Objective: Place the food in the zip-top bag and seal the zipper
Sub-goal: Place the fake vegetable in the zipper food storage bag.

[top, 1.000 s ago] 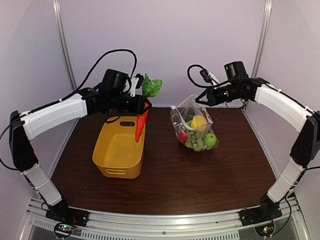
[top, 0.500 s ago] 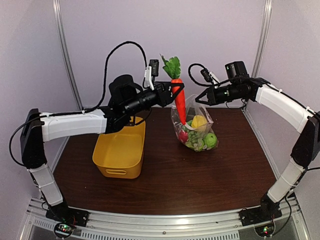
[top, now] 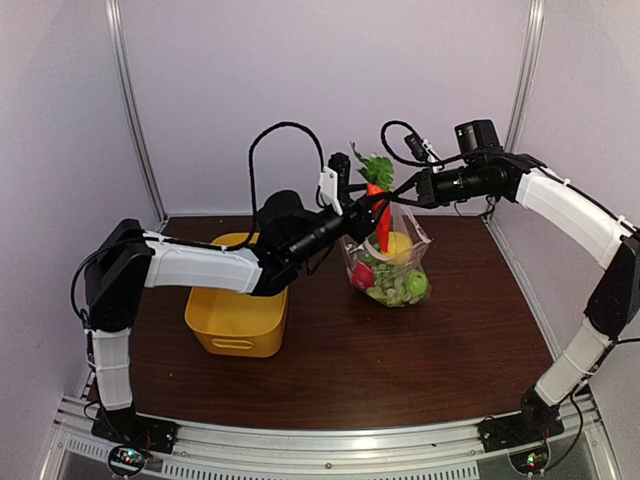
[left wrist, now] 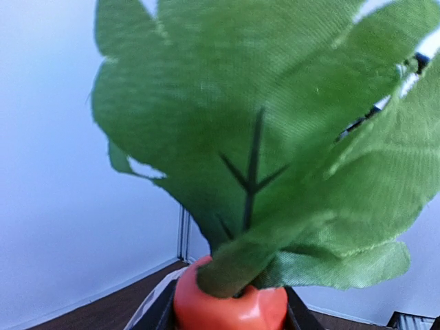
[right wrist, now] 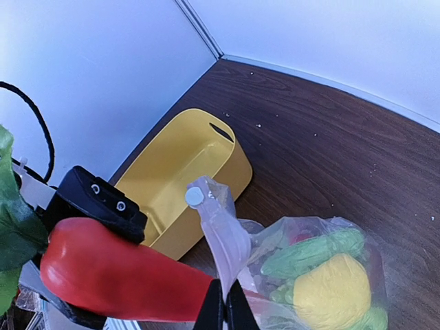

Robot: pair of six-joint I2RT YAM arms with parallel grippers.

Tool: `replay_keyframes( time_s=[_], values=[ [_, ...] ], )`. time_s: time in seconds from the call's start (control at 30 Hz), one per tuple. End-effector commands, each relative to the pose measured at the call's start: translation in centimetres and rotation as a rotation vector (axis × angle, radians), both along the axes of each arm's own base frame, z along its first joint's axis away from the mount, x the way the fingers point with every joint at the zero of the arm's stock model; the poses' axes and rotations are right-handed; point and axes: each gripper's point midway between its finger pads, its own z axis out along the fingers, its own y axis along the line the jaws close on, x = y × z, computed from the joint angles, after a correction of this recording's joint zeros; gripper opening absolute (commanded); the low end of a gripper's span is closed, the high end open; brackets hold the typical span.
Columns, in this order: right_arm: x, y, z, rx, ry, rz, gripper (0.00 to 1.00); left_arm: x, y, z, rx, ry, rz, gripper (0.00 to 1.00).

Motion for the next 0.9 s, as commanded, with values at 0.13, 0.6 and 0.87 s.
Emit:
replay_keyframes(
  time_s=[0.13,0.6,0.87],
  values=[
    [-2.2,0.6,5.0,0.108,-0.058,0.063,0.0,1.3,0.6,2.4,-0.038,-0.18,0.152,0.23],
    [-1.5,0.0,4.1,0.07,-0.09,0.025,0.0,0.5,-0.3,-1.6,-0.069,0.126,0.029,0.17],
    [-1.1,-0.1,3.6,0.055,-0.097,0.009,0.0,-2.1,-1.6,-1.5,-0.13,0.235,-0.174,0.16]
  ],
)
